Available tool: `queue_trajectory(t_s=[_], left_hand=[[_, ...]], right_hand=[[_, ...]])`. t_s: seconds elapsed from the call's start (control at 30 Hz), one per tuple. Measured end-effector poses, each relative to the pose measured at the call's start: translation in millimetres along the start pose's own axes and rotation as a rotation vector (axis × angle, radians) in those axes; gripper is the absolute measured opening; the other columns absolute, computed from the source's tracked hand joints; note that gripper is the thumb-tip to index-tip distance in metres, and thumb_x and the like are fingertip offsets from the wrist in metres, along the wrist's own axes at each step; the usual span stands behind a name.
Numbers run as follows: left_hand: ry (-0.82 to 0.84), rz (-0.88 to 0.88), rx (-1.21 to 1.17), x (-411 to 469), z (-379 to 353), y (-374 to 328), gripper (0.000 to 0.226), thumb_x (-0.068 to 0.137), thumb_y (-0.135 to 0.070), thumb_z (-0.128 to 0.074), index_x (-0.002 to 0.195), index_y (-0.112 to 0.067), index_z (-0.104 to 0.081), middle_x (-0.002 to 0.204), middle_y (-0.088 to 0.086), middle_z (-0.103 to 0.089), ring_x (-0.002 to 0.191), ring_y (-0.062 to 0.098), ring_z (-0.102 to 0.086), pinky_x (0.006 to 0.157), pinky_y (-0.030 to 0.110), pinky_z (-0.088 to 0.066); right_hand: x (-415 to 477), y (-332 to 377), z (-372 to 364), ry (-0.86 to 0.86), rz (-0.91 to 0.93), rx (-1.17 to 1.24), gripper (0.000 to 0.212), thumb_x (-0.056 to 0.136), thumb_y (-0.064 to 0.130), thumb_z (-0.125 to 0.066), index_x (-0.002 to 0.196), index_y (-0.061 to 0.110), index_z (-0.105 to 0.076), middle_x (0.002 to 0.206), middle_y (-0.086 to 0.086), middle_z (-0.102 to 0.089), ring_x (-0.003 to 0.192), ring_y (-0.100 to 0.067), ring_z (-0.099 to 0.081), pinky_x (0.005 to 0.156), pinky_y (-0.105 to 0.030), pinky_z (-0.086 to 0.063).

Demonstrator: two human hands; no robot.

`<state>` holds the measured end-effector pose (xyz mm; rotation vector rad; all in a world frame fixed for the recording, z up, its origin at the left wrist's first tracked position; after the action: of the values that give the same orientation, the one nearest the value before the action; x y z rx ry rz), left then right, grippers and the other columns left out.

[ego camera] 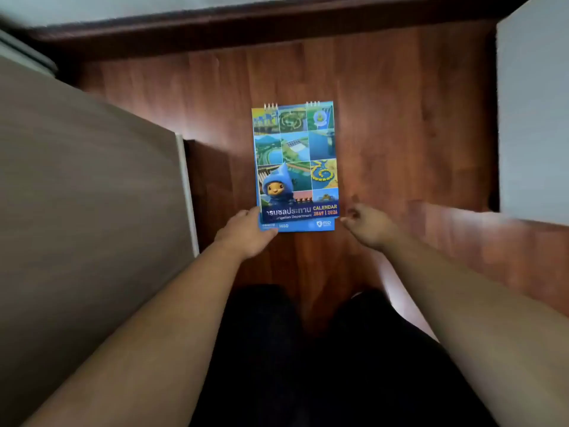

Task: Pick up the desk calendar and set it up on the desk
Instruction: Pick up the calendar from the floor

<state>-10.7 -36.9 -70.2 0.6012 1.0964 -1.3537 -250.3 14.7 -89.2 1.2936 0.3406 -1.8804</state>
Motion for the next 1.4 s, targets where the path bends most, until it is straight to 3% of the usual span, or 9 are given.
queue_trajectory(t_s=[0.2, 0.5, 0.63, 0.73, 0.87, 1.1, 1.2, 1.3, 1.4], left_hand=[[-0.032, 0.250, -0.460, 59.1, -33.7, 24.4, 0.083, 0.084, -0.049, -0.059, 0.150, -0.016, -0.021, 0.156, 0.013, -0.022, 0.141, 0.031, -0.029, 0.111, 0.037, -0.028], [-0.145, 0.320, -0.990, 17.5, -15.7, 9.1, 0.036, 0.073, -0.030, -0.078, 0.101, -0.009, -0.069, 0.105, 0.015, -0.073, 0.093, 0.031, -0.069, 0.090, 0.046, -0.055], [-0.167, 0.232, -1.138, -59.5, 24.2, -28.4, 0.015, 0.082, -0.017, -0.071, 0.092, -0.011, -0.063, 0.098, 0.012, -0.069, 0.071, 0.019, -0.064, 0.073, 0.034, -0.055], [-0.140, 0.179, -1.130, -131.2, 61.8, -51.3, 0.027, 0.084, -0.018, -0.068, 0.107, -0.006, -0.060, 0.105, 0.014, -0.069, 0.087, 0.027, -0.067, 0.086, 0.042, -0.055], [-0.194, 0.103, -1.135, -241.6, 139.2, -85.7, 0.013, 0.084, -0.021, -0.068, 0.090, -0.016, -0.058, 0.104, 0.013, -0.071, 0.092, 0.028, -0.069, 0.088, 0.043, -0.055], [-0.379, -0.164, -1.238, -438.1, 277.4, -144.3, 0.019, 0.086, -0.020, -0.066, 0.101, -0.012, -0.058, 0.105, 0.013, -0.071, 0.091, 0.027, -0.069, 0.085, 0.045, -0.056], [-0.547, -0.286, -1.234, -526.5, 332.8, -153.9, 0.014, 0.085, -0.021, -0.068, 0.091, -0.017, -0.056, 0.094, 0.008, -0.070, 0.075, 0.018, -0.068, 0.067, 0.033, -0.056], [-0.697, -0.377, -1.233, -603.2, 369.6, -144.9, 0.018, 0.086, -0.018, -0.066, 0.099, -0.014, -0.055, 0.096, 0.011, -0.068, 0.079, 0.022, -0.066, 0.074, 0.039, -0.055], [-0.840, -0.463, -1.280, -682.2, 387.7, -109.0, 0.023, 0.088, -0.011, -0.063, 0.108, -0.011, -0.053, 0.096, 0.012, -0.066, 0.079, 0.023, -0.066, 0.076, 0.039, -0.057]], right_hand=[[49.5, -0.9, -24.9, -0.174, -0.116, 0.309, 0.053, 0.085, 0.034, -0.057, 0.130, 0.007, -0.048, 0.131, -0.017, -0.056, 0.120, -0.032, -0.052, 0.099, -0.035, -0.041], [13.9, 4.8, 1.1, -0.278, -0.228, 0.580, 0.045, 0.075, 0.057, -0.057, 0.062, 0.013, -0.061, 0.069, -0.004, -0.062, 0.078, -0.028, -0.059, 0.068, -0.033, -0.043], [-68.3, 25.3, 47.2, -0.398, -0.209, 0.578, 0.043, 0.079, 0.053, -0.057, 0.066, 0.014, -0.064, 0.064, -0.003, -0.061, 0.073, -0.023, -0.056, 0.066, -0.027, -0.038], [-143.1, 46.1, 83.6, -0.399, -0.170, 0.607, 0.048, 0.081, 0.050, -0.058, 0.069, 0.004, -0.068, 0.078, -0.016, -0.069, 0.082, -0.030, -0.063, 0.077, -0.035, -0.048], [-251.2, 90.3, 156.2, -0.415, -0.099, 0.646, 0.044, 0.081, 0.048, -0.059, 0.057, 0.012, -0.062, 0.066, -0.006, -0.063, 0.072, -0.025, -0.061, 0.064, -0.028, -0.040], [-442.0, 186.4, 306.4, -0.643, 0.152, 0.755, 0.037, 0.079, 0.047, -0.060, 0.066, 0.014, -0.051, 0.060, 0.005, -0.054, 0.060, -0.018, -0.053, 0.045, -0.027, -0.033], [-509.2, 237.5, 343.8, -0.563, 0.306, 0.779, 0.044, 0.077, 0.048, -0.064, 0.099, 0.012, -0.053, 0.088, -0.002, -0.060, 0.082, -0.025, -0.058, 0.066, -0.032, -0.044], [-559.7, 296.1, 366.2, -0.421, 0.499, 0.766, 0.039, 0.078, 0.042, -0.067, 0.098, 0.009, -0.065, 0.096, -0.014, -0.070, 0.088, -0.031, -0.066, 0.082, -0.043, -0.053], [-623.3, 365.1, 373.3, -0.250, 0.711, 0.801, 0.028, 0.080, 0.028, -0.068, 0.094, 0.003, -0.067, 0.088, -0.016, -0.071, 0.075, -0.030, -0.067, 0.071, -0.044, -0.055]])
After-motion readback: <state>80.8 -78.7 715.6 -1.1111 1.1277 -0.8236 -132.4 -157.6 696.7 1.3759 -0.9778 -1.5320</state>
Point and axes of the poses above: each hand's wrist, its own x-axis towards the middle knuckle, its own z-axis out of the back of the hand, y = z × x, the point moved 8 cm from there along x, towards the middle knuckle
